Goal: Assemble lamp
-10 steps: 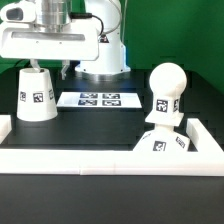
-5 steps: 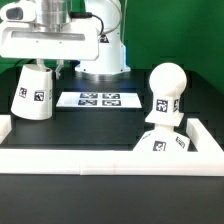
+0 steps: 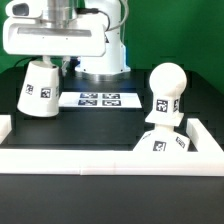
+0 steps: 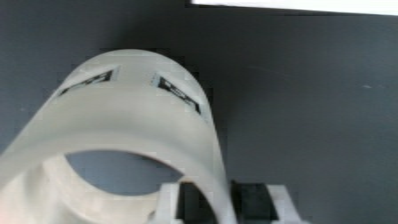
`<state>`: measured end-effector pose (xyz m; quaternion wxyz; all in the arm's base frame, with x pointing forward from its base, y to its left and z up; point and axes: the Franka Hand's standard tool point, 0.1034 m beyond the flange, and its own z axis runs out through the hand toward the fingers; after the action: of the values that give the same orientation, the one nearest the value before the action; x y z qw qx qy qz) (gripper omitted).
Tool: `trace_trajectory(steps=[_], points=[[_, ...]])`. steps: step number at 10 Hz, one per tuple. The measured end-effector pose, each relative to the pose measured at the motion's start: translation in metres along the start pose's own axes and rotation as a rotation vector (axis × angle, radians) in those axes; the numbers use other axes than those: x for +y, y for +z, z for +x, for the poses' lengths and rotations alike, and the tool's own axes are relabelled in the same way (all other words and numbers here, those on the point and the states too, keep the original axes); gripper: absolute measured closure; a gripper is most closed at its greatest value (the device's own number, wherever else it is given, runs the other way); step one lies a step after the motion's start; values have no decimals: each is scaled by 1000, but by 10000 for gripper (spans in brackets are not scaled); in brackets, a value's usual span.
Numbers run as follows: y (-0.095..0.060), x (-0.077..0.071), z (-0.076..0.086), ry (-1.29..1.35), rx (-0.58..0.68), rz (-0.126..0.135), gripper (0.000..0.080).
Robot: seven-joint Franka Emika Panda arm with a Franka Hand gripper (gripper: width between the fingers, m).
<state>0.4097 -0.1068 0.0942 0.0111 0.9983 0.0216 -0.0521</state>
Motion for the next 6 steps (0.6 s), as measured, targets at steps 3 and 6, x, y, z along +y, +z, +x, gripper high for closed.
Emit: trace_trajectory(steps=[3,6], points=[[-28,-26,9,11,-12,24,754],[-59,-57,38,49,-7,24,754]])
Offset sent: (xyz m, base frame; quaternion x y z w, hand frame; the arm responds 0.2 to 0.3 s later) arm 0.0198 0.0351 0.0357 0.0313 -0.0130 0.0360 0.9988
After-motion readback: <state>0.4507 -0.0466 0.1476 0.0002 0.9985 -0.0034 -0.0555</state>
